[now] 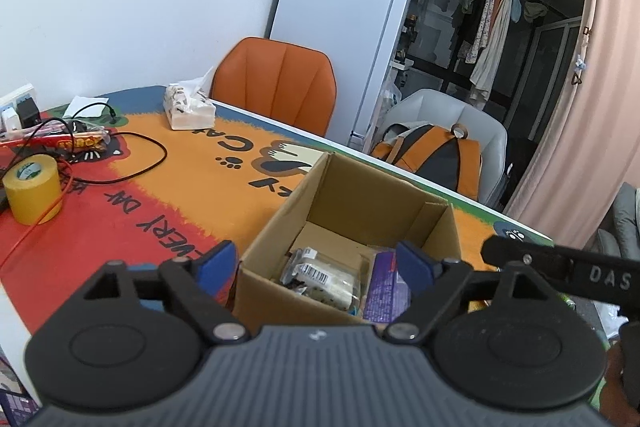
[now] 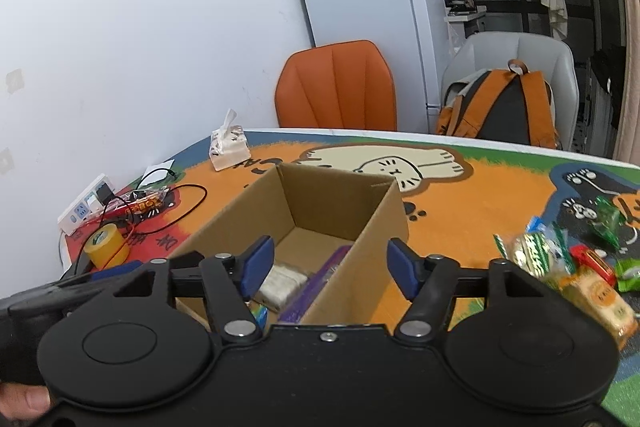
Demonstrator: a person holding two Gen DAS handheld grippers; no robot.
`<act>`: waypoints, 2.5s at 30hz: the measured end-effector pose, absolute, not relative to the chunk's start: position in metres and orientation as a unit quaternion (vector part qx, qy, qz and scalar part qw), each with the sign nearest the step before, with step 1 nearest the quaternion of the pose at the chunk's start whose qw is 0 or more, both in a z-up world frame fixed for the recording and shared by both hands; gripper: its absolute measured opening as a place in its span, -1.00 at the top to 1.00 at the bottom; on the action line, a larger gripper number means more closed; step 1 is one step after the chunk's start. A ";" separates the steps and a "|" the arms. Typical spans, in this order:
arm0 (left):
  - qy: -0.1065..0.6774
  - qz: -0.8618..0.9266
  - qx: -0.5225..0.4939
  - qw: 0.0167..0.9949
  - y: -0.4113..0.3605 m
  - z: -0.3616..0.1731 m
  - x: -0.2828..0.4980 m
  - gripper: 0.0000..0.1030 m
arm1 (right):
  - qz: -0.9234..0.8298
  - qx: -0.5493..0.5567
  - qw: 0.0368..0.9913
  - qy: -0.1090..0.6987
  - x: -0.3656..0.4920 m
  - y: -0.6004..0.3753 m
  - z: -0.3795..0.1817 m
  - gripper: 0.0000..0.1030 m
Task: Organize snacks
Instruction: 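Carry both snacks into the cardboard box and open both tools to release, then move both open tools from the box back over the snack pile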
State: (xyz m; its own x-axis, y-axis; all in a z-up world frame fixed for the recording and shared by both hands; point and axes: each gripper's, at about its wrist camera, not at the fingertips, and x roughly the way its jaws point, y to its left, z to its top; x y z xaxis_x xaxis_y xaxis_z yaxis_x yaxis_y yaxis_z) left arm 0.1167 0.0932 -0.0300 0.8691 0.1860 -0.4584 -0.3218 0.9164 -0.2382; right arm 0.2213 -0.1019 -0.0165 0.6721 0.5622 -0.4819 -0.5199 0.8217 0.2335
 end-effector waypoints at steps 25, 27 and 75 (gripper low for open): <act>0.223 0.099 -0.126 0.961 0.042 -0.020 0.108 -0.85 | 0.277 0.078 0.920 0.266 0.200 -0.173 -0.018 -0.93; 0.224 0.095 -0.124 0.962 0.036 -0.020 0.109 -0.85 | 0.272 0.082 0.922 0.265 0.200 -0.180 -0.019 -0.96; 0.276 -0.045 -0.083 0.956 -0.074 -0.049 0.187 -0.78 | 0.168 0.121 0.936 0.286 0.247 -0.295 -0.064 -0.63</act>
State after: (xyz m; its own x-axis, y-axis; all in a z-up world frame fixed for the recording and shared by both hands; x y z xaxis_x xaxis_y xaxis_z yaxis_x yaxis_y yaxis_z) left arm 0.1870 -0.0736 -0.0494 0.8432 -0.1314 -0.5213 0.0396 0.9822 -0.1836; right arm 0.2471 -0.2949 -0.0643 0.7801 0.3829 -0.4949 -0.2447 0.9146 0.3219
